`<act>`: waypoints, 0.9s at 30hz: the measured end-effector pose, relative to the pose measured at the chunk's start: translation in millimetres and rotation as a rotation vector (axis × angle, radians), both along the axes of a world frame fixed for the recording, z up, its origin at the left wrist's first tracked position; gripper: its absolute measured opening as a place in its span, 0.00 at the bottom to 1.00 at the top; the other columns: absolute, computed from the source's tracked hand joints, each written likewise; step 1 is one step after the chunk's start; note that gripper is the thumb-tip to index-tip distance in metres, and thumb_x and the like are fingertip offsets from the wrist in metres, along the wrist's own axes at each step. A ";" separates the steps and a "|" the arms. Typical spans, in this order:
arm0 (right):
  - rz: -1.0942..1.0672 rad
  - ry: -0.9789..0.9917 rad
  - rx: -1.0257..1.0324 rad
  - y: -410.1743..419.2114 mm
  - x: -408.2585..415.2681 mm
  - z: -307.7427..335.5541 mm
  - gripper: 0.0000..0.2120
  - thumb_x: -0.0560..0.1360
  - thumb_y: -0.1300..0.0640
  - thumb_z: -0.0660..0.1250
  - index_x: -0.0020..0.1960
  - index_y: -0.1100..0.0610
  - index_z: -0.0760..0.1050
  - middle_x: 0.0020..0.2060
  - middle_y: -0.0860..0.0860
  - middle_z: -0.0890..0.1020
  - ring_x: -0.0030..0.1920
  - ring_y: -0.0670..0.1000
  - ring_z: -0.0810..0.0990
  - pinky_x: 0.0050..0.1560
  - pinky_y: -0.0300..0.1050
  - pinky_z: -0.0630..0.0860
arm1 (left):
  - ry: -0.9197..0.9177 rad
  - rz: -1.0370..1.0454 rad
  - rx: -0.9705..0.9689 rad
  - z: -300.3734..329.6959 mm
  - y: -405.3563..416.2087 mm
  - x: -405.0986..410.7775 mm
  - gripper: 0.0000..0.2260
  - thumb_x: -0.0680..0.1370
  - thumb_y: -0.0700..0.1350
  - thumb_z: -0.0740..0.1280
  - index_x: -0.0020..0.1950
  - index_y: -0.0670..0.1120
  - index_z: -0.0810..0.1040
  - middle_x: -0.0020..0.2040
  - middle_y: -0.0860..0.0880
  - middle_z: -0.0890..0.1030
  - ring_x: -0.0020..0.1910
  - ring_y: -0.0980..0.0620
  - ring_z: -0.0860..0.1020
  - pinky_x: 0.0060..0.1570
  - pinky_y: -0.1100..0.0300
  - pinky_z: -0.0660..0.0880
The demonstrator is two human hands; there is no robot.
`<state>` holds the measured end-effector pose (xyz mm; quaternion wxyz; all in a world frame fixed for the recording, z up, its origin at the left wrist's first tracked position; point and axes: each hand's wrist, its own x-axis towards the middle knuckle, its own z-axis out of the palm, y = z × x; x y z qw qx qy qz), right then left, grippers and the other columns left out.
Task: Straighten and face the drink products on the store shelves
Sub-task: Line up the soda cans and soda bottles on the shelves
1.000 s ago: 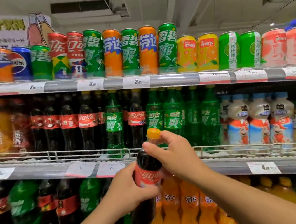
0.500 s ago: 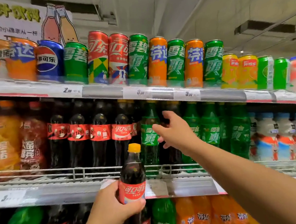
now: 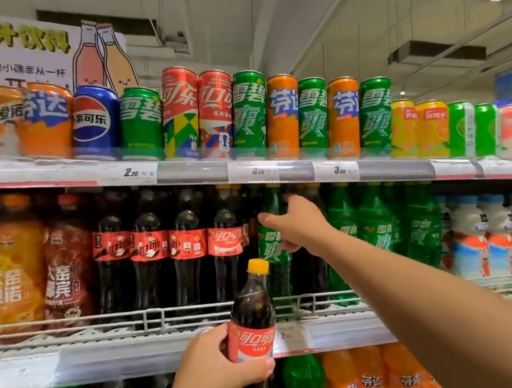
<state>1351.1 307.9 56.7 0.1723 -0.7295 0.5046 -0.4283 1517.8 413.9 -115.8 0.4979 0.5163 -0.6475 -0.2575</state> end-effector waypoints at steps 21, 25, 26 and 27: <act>0.051 -0.244 -0.006 2.8 -24.3 -10.9 0.40 0.72 0.45 0.67 0.77 0.48 0.51 0.46 0.57 0.81 0.22 0.49 0.76 0.23 0.40 0.70 | 0.162 0.014 0.043 1.7 -14.8 2.0 0.29 0.51 0.58 0.81 0.49 0.48 0.85 0.44 0.50 0.86 0.43 0.52 0.85 0.50 0.51 0.78; 0.129 -0.471 0.046 7.0 -23.6 -23.5 0.39 0.73 0.49 0.69 0.77 0.46 0.52 0.37 0.49 0.73 0.23 0.52 0.76 0.23 0.40 0.70 | 0.172 0.008 0.055 3.0 -13.2 1.4 0.30 0.51 0.58 0.81 0.49 0.49 0.84 0.44 0.51 0.86 0.43 0.53 0.85 0.49 0.53 0.77; 0.145 -0.488 0.041 9.3 -22.9 -26.9 0.38 0.73 0.49 0.70 0.76 0.45 0.53 0.39 0.46 0.72 0.23 0.52 0.76 0.23 0.40 0.70 | 0.172 -0.001 0.057 3.6 -12.2 1.1 0.30 0.51 0.58 0.81 0.50 0.49 0.84 0.44 0.51 0.86 0.43 0.53 0.85 0.48 0.53 0.77; 0.160 -0.489 0.028 11.6 -22.4 -30.3 0.36 0.73 0.49 0.70 0.75 0.45 0.56 0.41 0.45 0.72 0.23 0.52 0.76 0.23 0.40 0.70 | 0.170 -0.007 0.057 3.8 -11.0 1.1 0.29 0.52 0.57 0.81 0.50 0.48 0.84 0.44 0.51 0.86 0.43 0.53 0.84 0.48 0.53 0.77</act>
